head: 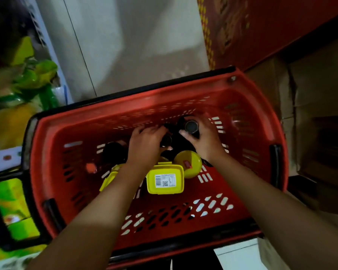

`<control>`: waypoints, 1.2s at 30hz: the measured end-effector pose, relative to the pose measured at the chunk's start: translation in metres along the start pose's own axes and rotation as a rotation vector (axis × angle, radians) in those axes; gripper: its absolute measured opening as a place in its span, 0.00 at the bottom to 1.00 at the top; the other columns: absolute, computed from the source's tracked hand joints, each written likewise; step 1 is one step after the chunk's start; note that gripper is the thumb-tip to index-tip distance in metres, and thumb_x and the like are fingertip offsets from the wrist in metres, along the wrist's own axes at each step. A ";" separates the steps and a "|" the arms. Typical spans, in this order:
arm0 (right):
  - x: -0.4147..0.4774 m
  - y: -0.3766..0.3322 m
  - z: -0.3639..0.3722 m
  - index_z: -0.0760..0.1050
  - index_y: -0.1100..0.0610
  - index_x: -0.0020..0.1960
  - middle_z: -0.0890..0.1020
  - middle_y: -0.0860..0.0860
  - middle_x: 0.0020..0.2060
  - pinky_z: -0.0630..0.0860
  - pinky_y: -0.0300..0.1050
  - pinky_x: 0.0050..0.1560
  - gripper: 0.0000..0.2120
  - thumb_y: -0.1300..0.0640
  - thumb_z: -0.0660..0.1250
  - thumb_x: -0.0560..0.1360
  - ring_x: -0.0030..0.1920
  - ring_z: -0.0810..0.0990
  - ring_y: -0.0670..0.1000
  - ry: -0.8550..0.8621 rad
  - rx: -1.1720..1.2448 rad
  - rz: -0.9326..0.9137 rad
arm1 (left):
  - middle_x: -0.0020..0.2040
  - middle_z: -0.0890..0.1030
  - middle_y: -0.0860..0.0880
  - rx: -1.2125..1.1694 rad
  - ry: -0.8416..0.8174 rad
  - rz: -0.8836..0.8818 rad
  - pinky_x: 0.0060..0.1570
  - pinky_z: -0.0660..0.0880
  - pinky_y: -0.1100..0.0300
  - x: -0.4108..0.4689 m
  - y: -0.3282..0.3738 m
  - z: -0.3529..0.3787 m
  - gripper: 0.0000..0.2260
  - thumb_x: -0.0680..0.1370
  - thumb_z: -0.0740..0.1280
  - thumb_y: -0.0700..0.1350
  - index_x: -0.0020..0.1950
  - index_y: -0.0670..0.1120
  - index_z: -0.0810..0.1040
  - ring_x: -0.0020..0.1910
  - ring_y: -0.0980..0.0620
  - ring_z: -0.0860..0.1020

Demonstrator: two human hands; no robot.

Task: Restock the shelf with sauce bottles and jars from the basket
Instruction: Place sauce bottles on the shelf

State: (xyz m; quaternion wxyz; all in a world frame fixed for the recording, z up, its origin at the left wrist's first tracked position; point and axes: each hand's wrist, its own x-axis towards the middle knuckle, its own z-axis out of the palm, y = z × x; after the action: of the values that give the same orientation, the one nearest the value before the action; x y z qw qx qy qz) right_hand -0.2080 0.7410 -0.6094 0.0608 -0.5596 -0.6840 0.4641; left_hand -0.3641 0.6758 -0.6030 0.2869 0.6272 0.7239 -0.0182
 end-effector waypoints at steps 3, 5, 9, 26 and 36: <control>-0.002 0.001 0.000 0.75 0.65 0.56 0.79 0.60 0.53 0.70 0.50 0.58 0.17 0.59 0.72 0.70 0.55 0.76 0.59 0.002 0.047 0.008 | 0.67 0.73 0.49 0.015 -0.035 -0.003 0.66 0.57 0.56 0.000 -0.001 0.001 0.26 0.70 0.68 0.58 0.66 0.53 0.69 0.68 0.52 0.68; -0.004 0.002 0.000 0.75 0.63 0.56 0.79 0.59 0.52 0.71 0.52 0.57 0.17 0.59 0.72 0.70 0.55 0.77 0.59 -0.001 0.045 0.022 | 0.71 0.68 0.47 0.029 -0.055 0.004 0.68 0.54 0.57 -0.001 -0.001 -0.002 0.30 0.70 0.67 0.58 0.69 0.50 0.67 0.71 0.52 0.64; -0.014 0.000 -0.007 0.75 0.62 0.57 0.80 0.57 0.53 0.70 0.48 0.57 0.18 0.59 0.73 0.69 0.55 0.77 0.57 0.008 0.085 0.048 | 0.70 0.69 0.46 -0.028 -0.038 0.033 0.68 0.53 0.57 -0.011 0.002 -0.013 0.31 0.70 0.68 0.56 0.70 0.47 0.66 0.71 0.53 0.65; -0.122 -0.121 -0.123 0.75 0.54 0.56 0.79 0.47 0.52 0.66 0.25 0.54 0.15 0.59 0.71 0.70 0.55 0.76 0.45 0.221 0.351 0.060 | 0.54 0.80 0.50 -0.679 0.246 -0.091 0.53 0.67 0.72 -0.115 0.077 -0.189 0.20 0.68 0.74 0.47 0.58 0.44 0.76 0.55 0.52 0.77; -0.253 -0.250 -0.258 0.74 0.52 0.52 0.79 0.47 0.47 0.70 0.42 0.55 0.15 0.48 0.69 0.68 0.52 0.77 0.48 0.328 0.476 -0.003 | 0.43 0.79 0.55 -0.727 0.335 0.032 0.45 0.71 0.63 -0.220 0.167 -0.362 0.13 0.69 0.73 0.50 0.50 0.49 0.76 0.45 0.55 0.77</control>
State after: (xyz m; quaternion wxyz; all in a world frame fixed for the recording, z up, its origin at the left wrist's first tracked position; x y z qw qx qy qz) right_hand -0.1367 0.6936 -0.1782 0.3008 -0.5961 -0.5378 0.5148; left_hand -0.3424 0.6536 -0.1485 0.3683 0.4904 0.7101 0.3459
